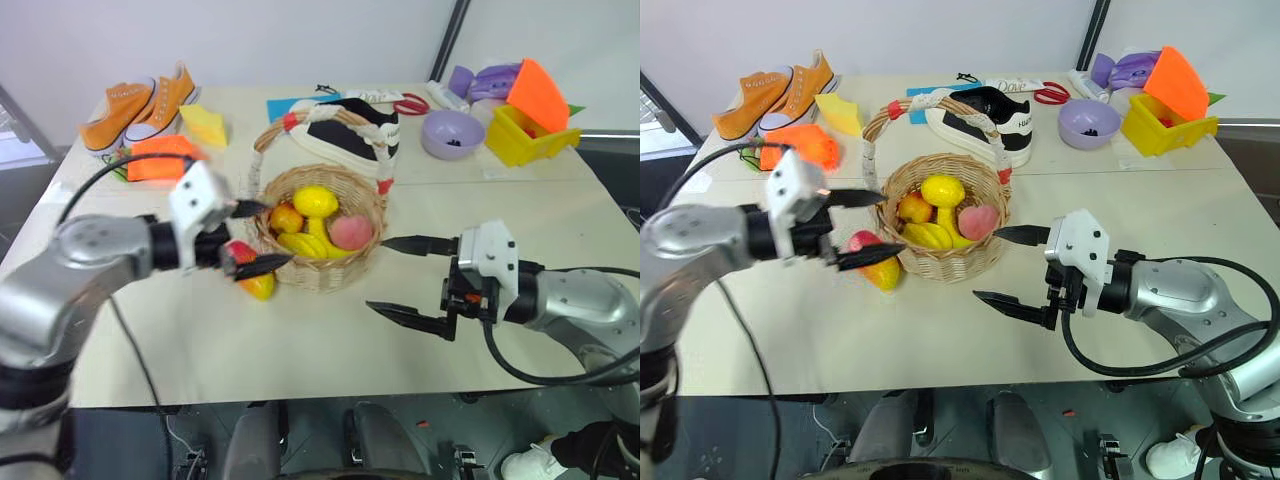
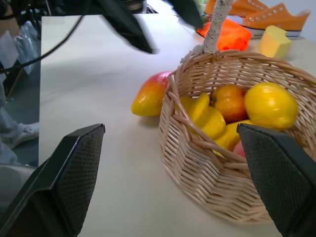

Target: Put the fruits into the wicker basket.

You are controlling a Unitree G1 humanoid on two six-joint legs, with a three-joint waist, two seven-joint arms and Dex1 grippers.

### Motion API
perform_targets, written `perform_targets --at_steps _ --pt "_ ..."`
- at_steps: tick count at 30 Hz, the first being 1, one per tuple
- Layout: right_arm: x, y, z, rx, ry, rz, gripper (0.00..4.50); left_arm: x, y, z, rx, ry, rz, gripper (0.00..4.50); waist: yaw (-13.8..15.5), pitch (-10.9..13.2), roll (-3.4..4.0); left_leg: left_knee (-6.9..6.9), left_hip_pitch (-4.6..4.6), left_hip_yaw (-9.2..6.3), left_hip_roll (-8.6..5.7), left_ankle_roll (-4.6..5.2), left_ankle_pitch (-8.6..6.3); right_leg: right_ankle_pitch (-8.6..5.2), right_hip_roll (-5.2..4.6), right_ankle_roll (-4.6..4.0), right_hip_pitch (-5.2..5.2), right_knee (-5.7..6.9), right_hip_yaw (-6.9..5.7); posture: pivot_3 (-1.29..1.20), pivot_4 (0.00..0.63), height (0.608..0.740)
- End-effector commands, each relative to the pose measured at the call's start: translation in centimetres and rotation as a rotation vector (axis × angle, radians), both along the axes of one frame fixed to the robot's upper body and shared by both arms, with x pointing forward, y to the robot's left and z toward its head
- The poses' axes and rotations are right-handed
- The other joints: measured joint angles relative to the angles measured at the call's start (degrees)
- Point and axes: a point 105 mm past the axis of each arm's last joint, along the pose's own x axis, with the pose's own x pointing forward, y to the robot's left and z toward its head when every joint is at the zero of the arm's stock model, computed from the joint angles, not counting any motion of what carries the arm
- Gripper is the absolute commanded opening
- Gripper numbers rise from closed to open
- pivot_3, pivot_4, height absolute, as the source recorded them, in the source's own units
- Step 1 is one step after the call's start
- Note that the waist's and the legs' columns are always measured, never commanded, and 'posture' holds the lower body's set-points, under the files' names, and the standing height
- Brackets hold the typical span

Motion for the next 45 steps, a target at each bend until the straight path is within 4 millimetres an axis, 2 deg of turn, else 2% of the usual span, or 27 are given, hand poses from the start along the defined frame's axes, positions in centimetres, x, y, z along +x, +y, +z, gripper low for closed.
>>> perform_targets --at_steps 1,4,8,11,13,16,24,29,31,34,38,45 --pt "-0.1 0.1 0.7 0.001 -0.037 0.029 4.50 -1.7 2.0 -0.3 0.037 0.034 0.059 4.46 0.1 0.0 0.00 0.00 0.03 0.00 0.00 0.00 0.00 0.00 -0.01 0.00 0.03 -0.01 0.00 0.00 0.150 0.733" --pt "-0.1 0.2 0.8 0.000 -0.033 0.047 4.50 -1.7 3.7 -1.6 0.066 0.068 0.176 4.46 0.3 0.0 -0.01 0.00 0.08 0.01 -0.03 0.01 -0.01 0.00 -0.09 -0.01 0.12 -0.04 -0.01 0.00 0.150 0.733" --pt "0.0 0.4 0.6 0.000 -0.027 0.066 4.50 -2.3 5.9 -5.3 0.089 0.180 0.363 4.46 0.0 0.0 -0.01 -0.01 0.12 0.03 -0.03 0.02 -0.02 0.00 -0.15 -0.03 0.14 -0.06 0.02 0.00 0.150 0.733" --pt "0.0 0.4 0.5 -0.002 -0.019 0.078 4.50 -2.5 6.2 -6.7 0.068 0.190 0.469 4.46 0.1 0.0 -0.01 -0.07 0.14 0.01 -0.01 0.02 -0.02 0.00 -0.15 -0.05 0.11 -0.05 0.01 0.00 0.150 0.733" --pt "0.0 0.4 0.3 -0.004 -0.008 0.087 4.50 -2.9 5.1 -6.4 -0.052 0.191 0.507 4.46 0.3 0.0 0.00 -0.07 0.13 0.00 -0.01 0.02 -0.03 -0.01 -0.17 -0.05 0.12 -0.05 0.00 0.00 0.150 0.733" --pt "-0.1 0.5 0.1 -0.004 0.006 0.107 4.50 -2.7 4.7 -6.5 -0.107 0.182 0.598 4.46 0.3 -0.1 -0.11 -0.03 0.08 0.00 -0.05 0.04 -0.04 0.00 -0.25 -0.04 0.14 -0.11 -0.02 0.00 0.150 0.733" --pt "-0.1 1.1 -0.1 0.001 0.025 0.148 4.50 0.1 3.9 -6.1 -0.144 0.137 0.850 4.46 0.3 -0.1 -0.10 0.02 0.15 0.00 -0.08 0.05 -0.03 0.02 -0.15 -0.02 0.22 -0.07 -0.02 0.00 0.150 0.733" --pt "-0.2 1.4 -0.3 0.005 0.031 0.160 4.50 1.2 0.6 -6.0 -0.161 0.172 0.817 4.46 0.3 -0.1 -0.13 0.04 0.15 -0.02 -0.08 0.05 -0.03 0.03 -0.06 0.01 0.25 -0.06 -0.01 0.00 0.150 0.733" --pt "-0.2 1.5 -0.3 0.009 0.030 0.160 4.50 1.4 0.1 -6.5 -0.144 0.200 0.819 4.46 0.2 -0.1 -0.14 0.05 0.15 -0.03 -0.08 0.04 -0.03 0.03 -0.04 0.02 0.25 -0.06 -0.01 0.00 0.150 0.733" --pt "-0.2 1.5 -0.3 0.013 0.025 0.154 4.50 1.9 0.2 -7.4 -0.079 0.231 0.856 4.46 0.2 -0.1 -0.14 0.04 0.17 -0.03 -0.06 0.02 -0.02 0.03 0.02 0.02 0.23 -0.03 0.01 0.00 0.150 0.733" --pt "-0.3 1.4 -0.2 0.015 0.020 0.136 4.50 1.9 2.0 -8.6 0.033 0.254 0.941 4.46 0.2 -0.1 -0.13 0.04 0.18 -0.05 -0.06 0.01 -0.02 0.03 0.03 0.02 0.24 -0.03 0.02 0.00 0.150 0.733" --pt "-0.3 1.4 -0.3 0.016 0.020 0.128 4.50 2.1 3.6 -8.3 0.030 0.253 0.983 4.46 0.0 -0.1 -0.08 0.01 0.29 -0.05 -0.05 -0.02 -0.01 0.02 0.01 0.00 0.31 -0.02 0.03 0.00 0.150 0.733"
